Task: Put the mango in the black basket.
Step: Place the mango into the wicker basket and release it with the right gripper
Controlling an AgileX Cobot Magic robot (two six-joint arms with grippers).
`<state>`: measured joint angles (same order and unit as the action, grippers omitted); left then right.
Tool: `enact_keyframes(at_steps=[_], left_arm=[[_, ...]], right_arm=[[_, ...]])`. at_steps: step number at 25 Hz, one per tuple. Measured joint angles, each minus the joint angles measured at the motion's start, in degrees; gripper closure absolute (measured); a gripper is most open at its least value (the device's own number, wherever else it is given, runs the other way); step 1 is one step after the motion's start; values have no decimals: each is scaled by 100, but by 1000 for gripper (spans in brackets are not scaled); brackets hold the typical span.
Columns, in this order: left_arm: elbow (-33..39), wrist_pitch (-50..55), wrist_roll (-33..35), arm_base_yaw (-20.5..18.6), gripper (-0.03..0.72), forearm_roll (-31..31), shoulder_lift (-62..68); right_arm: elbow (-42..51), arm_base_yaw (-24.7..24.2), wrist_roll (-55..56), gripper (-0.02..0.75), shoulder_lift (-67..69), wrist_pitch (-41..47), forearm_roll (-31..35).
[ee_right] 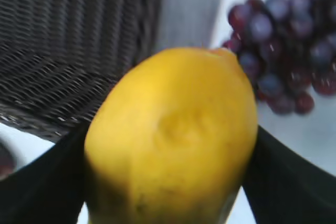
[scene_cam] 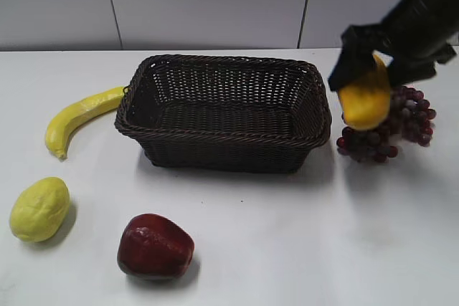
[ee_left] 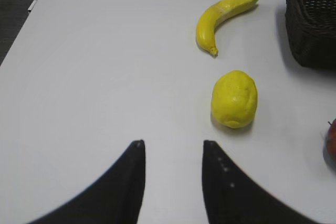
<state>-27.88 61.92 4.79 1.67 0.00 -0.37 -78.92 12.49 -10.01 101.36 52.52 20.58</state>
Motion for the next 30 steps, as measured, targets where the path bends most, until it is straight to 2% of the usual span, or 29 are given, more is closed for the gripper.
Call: enact_keyframes(at_steps=[5,11,22,26,30], left_arm=[[0,0,0,0,416,0,0],[0,0,0,0,416,0,0],[0,0,0,0,416,0,0],[0,0,0,0,416,0,0],[0,0,0,0,416,0,0]], right_arm=[[-1163,729,93,130,651,-48,-48],[-2030,1222,-104,131,1819,-32,-709],[-2206,1281,-1131,131,2908,-354,-731],[-2233,1281,-1401,76,2908,-433,-617],[-2381,1281,-1449,73,2889,-170,-644]])
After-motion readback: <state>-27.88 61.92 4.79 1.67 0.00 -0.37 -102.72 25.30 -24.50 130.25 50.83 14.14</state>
